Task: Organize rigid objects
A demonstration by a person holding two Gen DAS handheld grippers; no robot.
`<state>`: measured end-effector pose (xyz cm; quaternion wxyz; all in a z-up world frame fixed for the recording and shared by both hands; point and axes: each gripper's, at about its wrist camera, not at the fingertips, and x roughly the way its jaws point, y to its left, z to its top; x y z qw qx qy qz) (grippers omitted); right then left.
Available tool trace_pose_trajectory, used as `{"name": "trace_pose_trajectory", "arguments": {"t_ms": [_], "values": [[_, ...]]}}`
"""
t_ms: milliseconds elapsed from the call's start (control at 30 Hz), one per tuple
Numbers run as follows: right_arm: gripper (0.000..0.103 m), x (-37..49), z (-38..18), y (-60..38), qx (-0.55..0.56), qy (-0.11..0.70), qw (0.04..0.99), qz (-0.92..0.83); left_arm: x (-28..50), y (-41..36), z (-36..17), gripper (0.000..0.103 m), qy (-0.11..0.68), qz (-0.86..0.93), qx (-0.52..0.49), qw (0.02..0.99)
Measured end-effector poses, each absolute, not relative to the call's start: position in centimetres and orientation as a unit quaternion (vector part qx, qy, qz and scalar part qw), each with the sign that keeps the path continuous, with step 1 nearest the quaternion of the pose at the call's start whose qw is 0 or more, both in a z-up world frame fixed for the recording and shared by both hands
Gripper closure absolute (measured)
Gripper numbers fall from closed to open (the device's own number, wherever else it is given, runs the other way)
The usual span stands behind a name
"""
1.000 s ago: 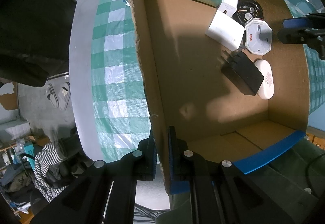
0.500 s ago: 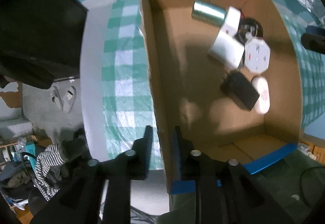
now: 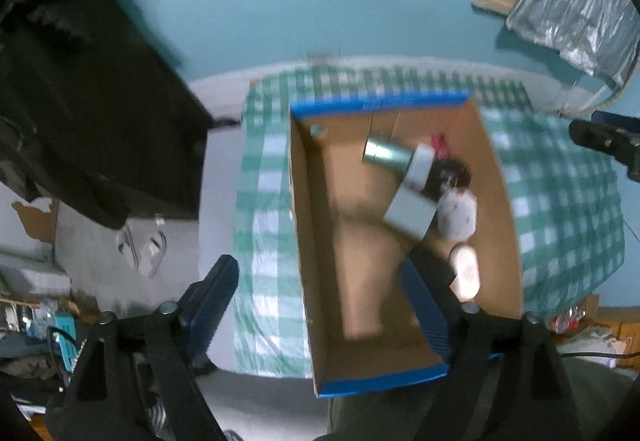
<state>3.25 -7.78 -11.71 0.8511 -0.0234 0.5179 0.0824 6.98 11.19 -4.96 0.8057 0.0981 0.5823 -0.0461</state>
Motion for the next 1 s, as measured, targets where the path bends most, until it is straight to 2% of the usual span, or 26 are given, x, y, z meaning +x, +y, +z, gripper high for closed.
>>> {"name": "trace_pose_trajectory", "arguments": {"t_ms": [167,333,1000], "values": [[0.035,2.3,-8.4,-8.8,-0.012,0.47,0.88,0.061,7.2,10.6,-1.6,0.013,0.553,-0.047,0.083,0.828],[0.035,1.5,-5.7,-9.4,-0.013,0.433,0.9,0.047,7.0,10.0,0.9,0.001,0.53,-0.051,0.066,0.844],[0.035,-2.2,-1.9,-12.4,-0.012,0.371,0.928,0.011,4.8,6.3,5.2,0.001,0.462,-0.07,0.081,0.88]]}}
